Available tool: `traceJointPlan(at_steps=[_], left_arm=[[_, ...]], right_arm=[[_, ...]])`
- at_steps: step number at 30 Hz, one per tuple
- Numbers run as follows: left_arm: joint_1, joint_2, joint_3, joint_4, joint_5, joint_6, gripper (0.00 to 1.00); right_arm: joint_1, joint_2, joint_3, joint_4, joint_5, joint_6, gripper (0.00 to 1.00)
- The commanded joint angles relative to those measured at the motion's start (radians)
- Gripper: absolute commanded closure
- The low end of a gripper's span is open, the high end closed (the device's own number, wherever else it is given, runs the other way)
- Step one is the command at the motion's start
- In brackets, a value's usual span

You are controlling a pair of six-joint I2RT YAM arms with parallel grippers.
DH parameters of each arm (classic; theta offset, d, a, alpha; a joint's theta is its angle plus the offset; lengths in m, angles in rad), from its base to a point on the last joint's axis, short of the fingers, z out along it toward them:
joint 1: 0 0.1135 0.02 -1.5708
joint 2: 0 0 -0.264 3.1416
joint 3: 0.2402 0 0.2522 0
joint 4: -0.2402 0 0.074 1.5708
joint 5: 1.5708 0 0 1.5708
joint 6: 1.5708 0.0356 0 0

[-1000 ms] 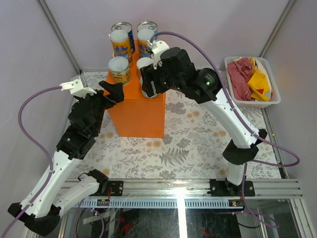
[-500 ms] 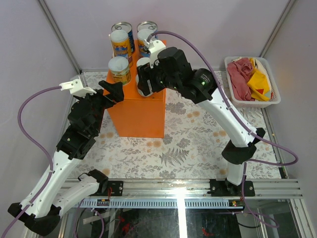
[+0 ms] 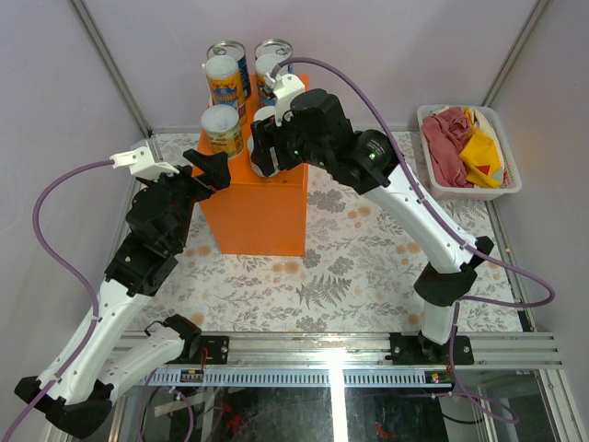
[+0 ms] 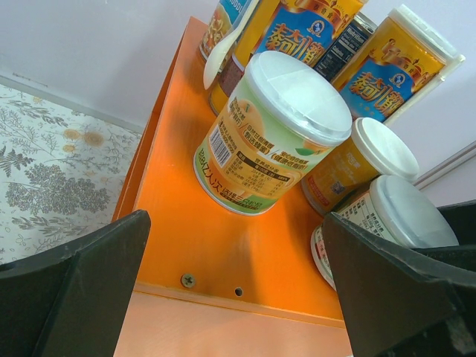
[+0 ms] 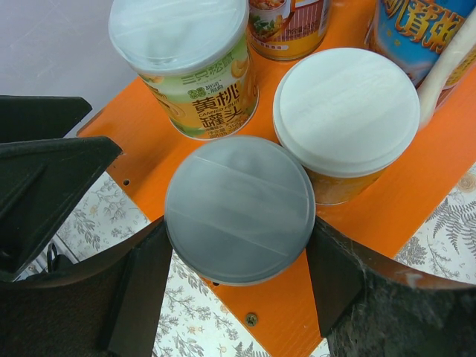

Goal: Place and organize the canned foods onto the counter

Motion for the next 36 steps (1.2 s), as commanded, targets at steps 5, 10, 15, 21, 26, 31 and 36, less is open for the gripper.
traceJointPlan(at_steps=[5, 10, 15, 21, 26, 31, 36], left_arm=[[-0.003, -0.008, -0.007, 0.056, -0.013, 0.014, 0.00], [-0.003, -0.012, -0.008, 0.052, -0.014, 0.012, 0.00], [-0.003, -0.009, -0.006, 0.051, -0.012, 0.009, 0.00], [-0.002, -0.006, -0.001, 0.050, -0.005, 0.004, 0.00], [-0.003, -0.002, 0.003, 0.049, 0.001, 0.002, 0.00], [-0.003, -0.003, 0.004, 0.046, 0.001, -0.002, 0.00], [-0.003, -0.001, 0.010, 0.043, 0.003, -0.003, 0.00]], right_arm=[[0.010, -0.038, -0.069, -0.040, 0.002, 0.014, 0.34], [0.010, -0.042, -0.070, -0.053, -0.010, 0.014, 0.40], [0.017, -0.056, -0.064, -0.055, -0.009, 0.013, 0.42], [0.019, -0.056, -0.036, -0.078, -0.011, 0.009, 0.42], [0.023, -0.063, -0.047, -0.088, -0.007, 0.009, 0.41], [0.023, -0.072, -0.076, -0.085, -0.002, 0.010, 0.37], [0.024, -0.067, -0.084, -0.088, -0.012, 0.013, 0.21]])
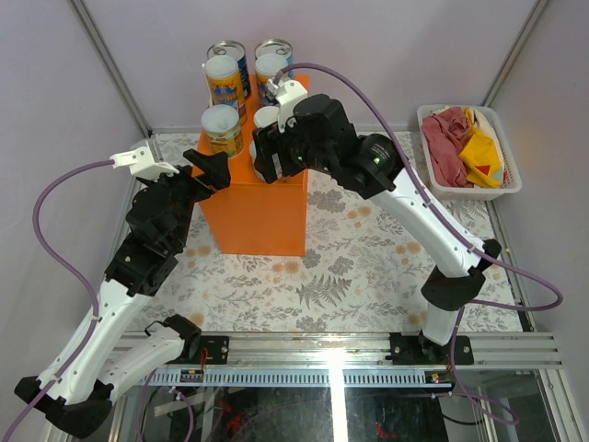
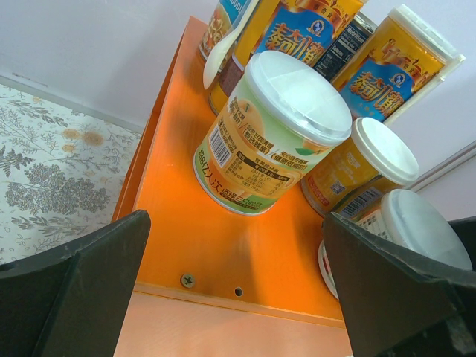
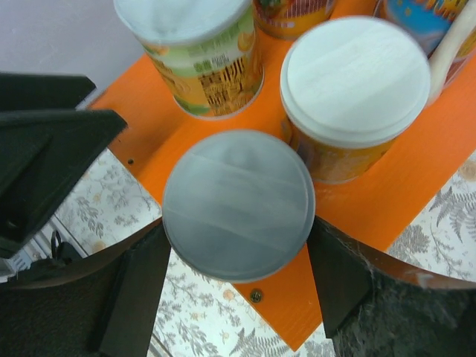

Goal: Place and organize the canned foods onto the counter

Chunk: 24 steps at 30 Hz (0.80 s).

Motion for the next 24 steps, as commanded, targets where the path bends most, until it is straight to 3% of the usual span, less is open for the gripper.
traceJointPlan(at_steps=[1, 4, 5, 18, 24], left_arm=[[-0.003, -0.001, 0.011, 0.042, 0.003, -0.002, 0.00], [-0.003, -0.001, 0.013, 0.040, 0.003, -0.002, 0.00], [-0.003, -0.002, 0.013, 0.039, 0.003, -0.004, 0.00], [-0.003, -0.008, 0.023, 0.043, -0.007, 0.002, 0.00], [-0.002, -0.001, 0.075, 0.036, -0.019, 0.021, 0.00]], right_arm=[[0.013, -0.016, -0.020, -0.096, -0.016, 0.011, 0.15], [0.014, -0.021, -0.030, -0.082, -0.020, 0.007, 0.01], [0.014, -0.026, -0.037, -0.073, -0.017, 0.006, 0.00], [0.019, -0.095, -0.046, -0.071, -0.028, 0.015, 0.00], [0.025, -0.238, -0.193, -0.023, -0.019, 0.018, 0.00]])
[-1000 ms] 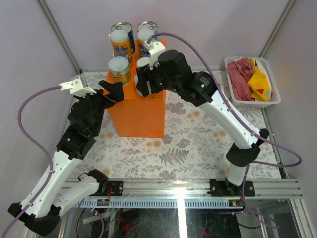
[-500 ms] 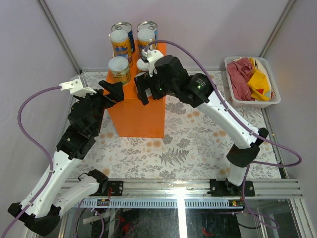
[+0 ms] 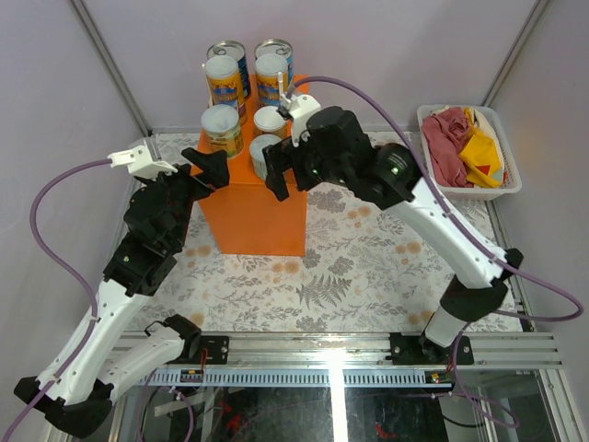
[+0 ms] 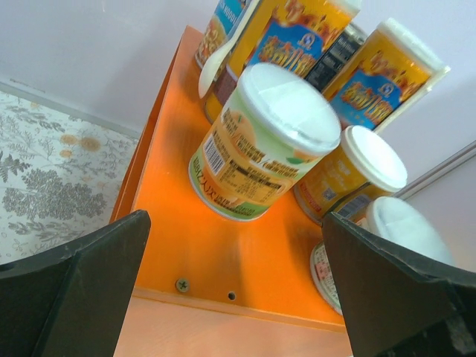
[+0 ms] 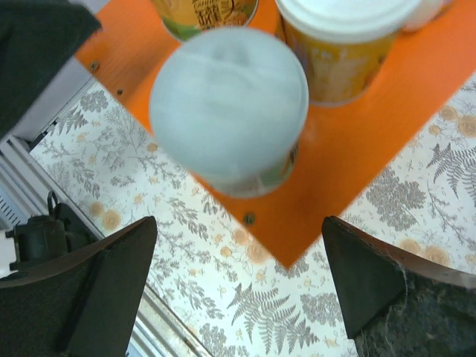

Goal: Place and organize the canned foods onto the counter

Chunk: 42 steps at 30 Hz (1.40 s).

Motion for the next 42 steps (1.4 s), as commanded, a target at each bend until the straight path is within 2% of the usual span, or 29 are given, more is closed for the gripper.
traceJointPlan(at_steps=[1, 4, 6, 9, 12, 17, 22, 25, 29, 31, 34, 36, 42], left_arm=[[-0.003, -0.001, 0.078, 0.032, -0.025, 0.026, 0.00], [-0.003, 0.009, 0.126, 0.019, -0.041, 0.047, 0.00], [-0.003, 0.021, 0.151, 0.006, -0.056, 0.060, 0.00], [-0.001, 0.052, 0.198, -0.032, -0.099, 0.069, 0.00], [0.002, 0.089, 0.257, -0.051, -0.153, 0.088, 0.00], [0.063, 0.198, 0.380, -0.118, -0.217, 0.091, 0.00], [0.308, 0.263, 0.449, -0.167, -0.091, -0.004, 0.00], [0.390, 0.301, 0.451, -0.150, -0.120, -0.018, 0.00], [0.524, 0.375, 0.474, -0.171, -0.191, -0.094, 0.00], [0.591, 0.388, 0.431, -0.168, -0.249, -0.174, 0.01], [0.725, 0.371, 0.261, -0.147, -0.225, -0.336, 0.04], [0.764, 0.360, 0.134, -0.093, -0.235, -0.359, 0.04], [0.773, 0.307, -0.190, 0.203, -0.191, -0.055, 0.03]], right_arm=[[0.015, -0.173, -0.108, 0.070, 0.003, 0.000, 0.00], [0.015, -0.279, -0.230, 0.153, 0.122, -0.010, 0.00], [0.015, -0.350, -0.305, 0.186, 0.264, -0.009, 0.00], [0.011, -0.380, -0.340, 0.171, 0.502, -0.021, 0.00], [-0.047, -0.391, -0.370, 0.160, 0.618, -0.039, 0.01], [-0.281, -0.408, -0.463, 0.164, 0.493, 0.010, 0.01], [-0.424, -0.390, -0.539, 0.217, 0.397, 0.017, 0.01], [-0.489, -0.391, -0.617, 0.293, 0.359, 0.021, 0.01], [-0.551, -0.359, -0.643, 0.348, 0.314, 0.017, 0.01], [-0.575, -0.347, -0.663, 0.377, 0.298, 0.015, 0.01], [-0.620, -0.339, -0.734, 0.443, 0.260, 0.028, 0.01], [-0.643, -0.330, -0.779, 0.478, 0.245, 0.039, 0.01], [-0.649, -0.326, -0.905, 0.558, 0.252, 0.049, 0.00]])
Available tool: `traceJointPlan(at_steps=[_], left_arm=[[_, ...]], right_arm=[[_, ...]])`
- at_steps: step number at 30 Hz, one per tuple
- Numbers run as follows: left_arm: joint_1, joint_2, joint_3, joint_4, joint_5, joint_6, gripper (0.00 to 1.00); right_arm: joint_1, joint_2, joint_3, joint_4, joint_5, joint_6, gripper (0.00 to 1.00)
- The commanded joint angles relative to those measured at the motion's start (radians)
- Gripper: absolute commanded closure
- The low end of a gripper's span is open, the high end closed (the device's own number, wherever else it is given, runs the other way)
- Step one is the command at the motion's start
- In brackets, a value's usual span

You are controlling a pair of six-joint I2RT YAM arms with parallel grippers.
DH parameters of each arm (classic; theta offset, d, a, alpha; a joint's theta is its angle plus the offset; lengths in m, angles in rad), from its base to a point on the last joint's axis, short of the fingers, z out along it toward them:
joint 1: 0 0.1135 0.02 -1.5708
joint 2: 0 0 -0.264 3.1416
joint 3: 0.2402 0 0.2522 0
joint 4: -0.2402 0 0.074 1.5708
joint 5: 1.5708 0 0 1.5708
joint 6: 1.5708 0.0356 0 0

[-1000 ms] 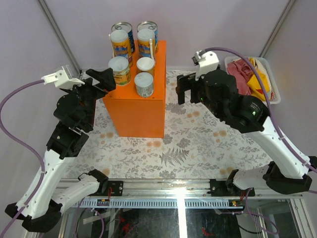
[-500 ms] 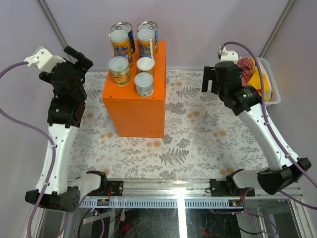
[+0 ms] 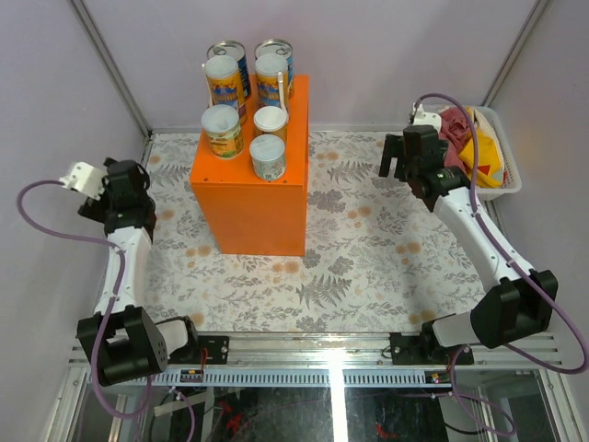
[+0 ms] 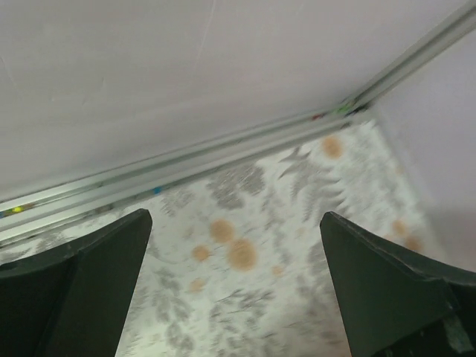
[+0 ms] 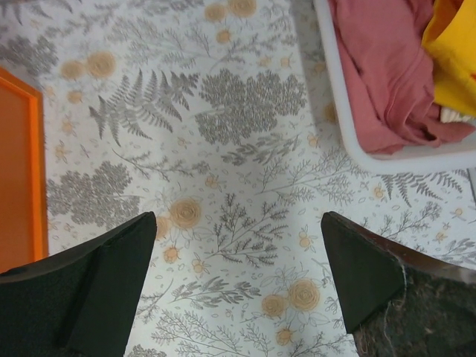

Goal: Place and organize the canned foods onto the counter

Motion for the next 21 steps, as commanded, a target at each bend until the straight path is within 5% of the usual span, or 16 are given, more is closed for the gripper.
traceJointPlan(at_steps=[1, 9, 21], left_arm=[[0.003, -0.071, -0.187, 0.300, 0.037, 0.210, 0.03], [0.002, -0.177, -0.500, 0.567, 0.322, 0.418, 0.10], [0.003, -0.205, -0.582, 0.626, 0.406, 0.374, 0.13]], right_arm=[[0.001, -0.013, -0.070, 0.126, -0.010, 0.026, 0.00], [0.000, -0.117, -0.241, 0.225, 0.009, 0.092, 0.01], [0.005, -0.230, -0.378, 0.242, 0.154, 0.186, 0.01]])
